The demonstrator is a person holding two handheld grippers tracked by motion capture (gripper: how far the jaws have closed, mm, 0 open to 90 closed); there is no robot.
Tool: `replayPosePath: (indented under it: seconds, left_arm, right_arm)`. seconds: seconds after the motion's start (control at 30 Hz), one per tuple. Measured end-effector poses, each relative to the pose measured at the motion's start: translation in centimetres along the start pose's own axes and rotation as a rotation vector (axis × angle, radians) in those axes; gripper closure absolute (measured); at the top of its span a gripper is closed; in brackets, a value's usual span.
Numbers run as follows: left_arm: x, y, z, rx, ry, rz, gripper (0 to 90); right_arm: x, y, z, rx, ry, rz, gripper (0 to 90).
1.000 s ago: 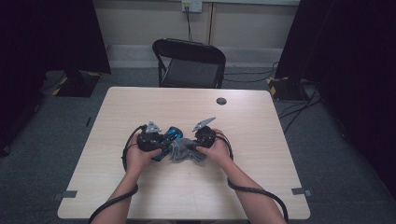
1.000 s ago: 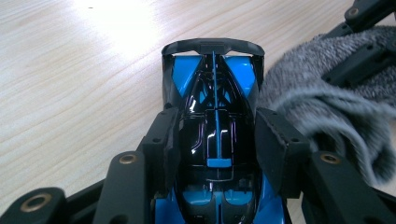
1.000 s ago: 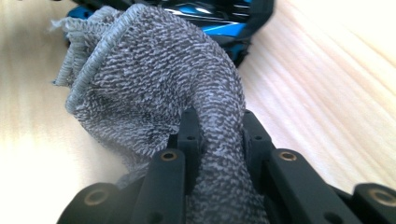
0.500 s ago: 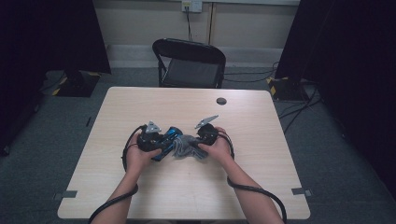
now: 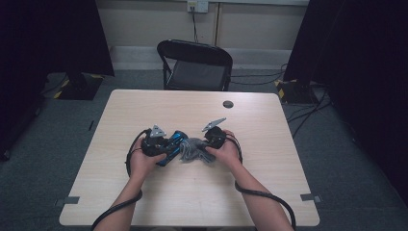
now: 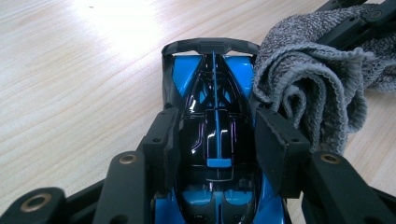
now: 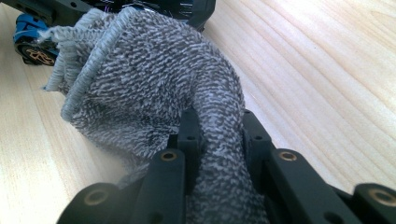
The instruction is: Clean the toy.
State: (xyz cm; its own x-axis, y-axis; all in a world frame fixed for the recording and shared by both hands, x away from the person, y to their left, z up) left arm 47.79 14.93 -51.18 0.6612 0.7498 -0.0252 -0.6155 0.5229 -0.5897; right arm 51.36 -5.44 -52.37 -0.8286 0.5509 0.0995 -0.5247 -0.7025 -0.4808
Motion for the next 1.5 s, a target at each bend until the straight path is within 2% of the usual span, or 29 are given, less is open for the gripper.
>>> replayPosePath:
  seconds: [0.3,0.87,1.03,1.07,1.1,1.33,1.5]
  left_arm:
    - [0.0,0.0,0.0,0.001,-0.004,-0.003,51.3]
    - [0.0,0.0,0.0,0.002,-0.007,-0.004,51.3]
    - [0.1,0.0,0.1,0.007,-0.010,-0.009,51.3]
    - [-0.1,0.0,0.0,0.004,-0.001,0.002,51.3]
    - [-0.1,0.0,0.0,0.003,-0.001,0.004,51.3]
    - [-0.1,0.0,0.0,0.004,-0.001,0.003,51.3]
    - [-0.1,0.0,0.0,0.005,-0.001,0.002,51.3]
  right_arm:
    - [-0.6,0.6,0.5,-0.004,0.009,-0.010,74.7]
    - [-0.7,1.3,1.1,0.007,0.006,-0.012,75.0]
    - [-0.8,1.4,1.3,0.013,0.021,-0.010,75.2]
    - [-0.9,1.5,1.3,0.018,0.032,-0.014,75.2]
    - [-1.6,1.9,1.7,0.017,0.037,-0.041,75.2]
    - [-3.0,3.1,2.7,0.008,0.050,-0.077,75.2]
    - [-3.0,3.3,3.4,-0.024,0.021,-0.085,75.2]
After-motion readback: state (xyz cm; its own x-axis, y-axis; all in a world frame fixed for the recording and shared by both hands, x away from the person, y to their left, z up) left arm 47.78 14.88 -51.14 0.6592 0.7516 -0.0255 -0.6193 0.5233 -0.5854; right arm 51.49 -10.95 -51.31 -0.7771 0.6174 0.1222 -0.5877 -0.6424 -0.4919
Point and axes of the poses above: each handheld gripper's, and its own axes: z roughly backward along the jaws, y roughly out of its underside, x roughly to its left, the point moved 5 cm from there along -z, roughly forward along the jaws, and after that the axes turned 12 degrees about x, right-handed, at the moved point
